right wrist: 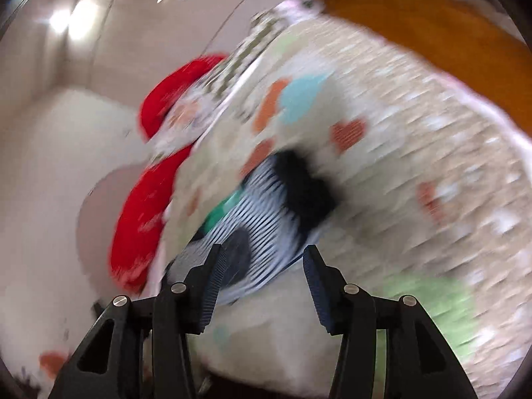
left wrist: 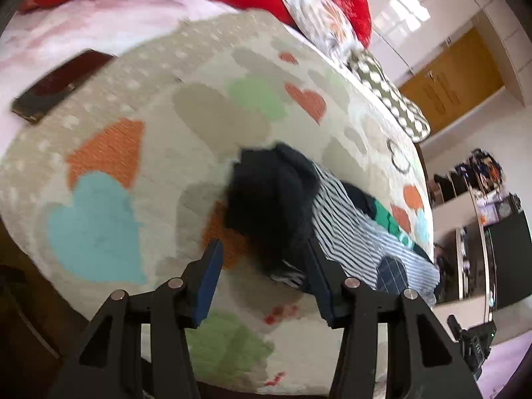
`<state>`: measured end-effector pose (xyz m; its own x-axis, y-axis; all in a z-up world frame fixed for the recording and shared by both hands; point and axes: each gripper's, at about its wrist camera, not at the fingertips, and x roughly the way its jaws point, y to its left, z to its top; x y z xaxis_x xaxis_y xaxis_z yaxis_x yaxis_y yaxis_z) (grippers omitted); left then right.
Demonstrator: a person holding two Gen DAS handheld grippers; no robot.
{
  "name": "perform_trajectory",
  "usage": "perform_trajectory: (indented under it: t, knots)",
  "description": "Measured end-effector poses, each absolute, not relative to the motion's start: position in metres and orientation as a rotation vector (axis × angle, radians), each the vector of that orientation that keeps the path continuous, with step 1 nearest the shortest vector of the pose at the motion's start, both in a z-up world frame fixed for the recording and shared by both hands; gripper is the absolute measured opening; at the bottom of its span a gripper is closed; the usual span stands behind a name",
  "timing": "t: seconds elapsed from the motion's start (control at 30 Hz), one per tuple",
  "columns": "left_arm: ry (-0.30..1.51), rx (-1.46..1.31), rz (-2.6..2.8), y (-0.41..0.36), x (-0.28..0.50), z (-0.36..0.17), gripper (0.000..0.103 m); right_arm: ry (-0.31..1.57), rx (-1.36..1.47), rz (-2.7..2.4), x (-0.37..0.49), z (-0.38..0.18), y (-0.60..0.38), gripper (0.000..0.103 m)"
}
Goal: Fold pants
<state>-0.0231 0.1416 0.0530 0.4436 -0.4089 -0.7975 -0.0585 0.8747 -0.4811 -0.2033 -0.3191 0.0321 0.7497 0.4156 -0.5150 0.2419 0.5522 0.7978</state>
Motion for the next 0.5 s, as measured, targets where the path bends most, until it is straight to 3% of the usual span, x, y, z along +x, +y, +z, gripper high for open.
perform_trajectory:
  t: [0.2,0.3,0.5]
  knots:
    - [1.161,-0.470,-0.303,0.111,-0.006,0.044,0.049,0.906,0.937,0.248,-0.177,0.012,-0.261,0.053]
    - [1.175,-0.443,-0.281,0.101,-0.002,0.044,0.013,0.954,0.947,0.285,-0.170,0.002,-0.247,0.053]
    - [1.109,-0.494,-0.284,0.107,-0.007,0.062,0.012,0.989,0.969,0.317,-0.167,-0.004,-0.236,0.053]
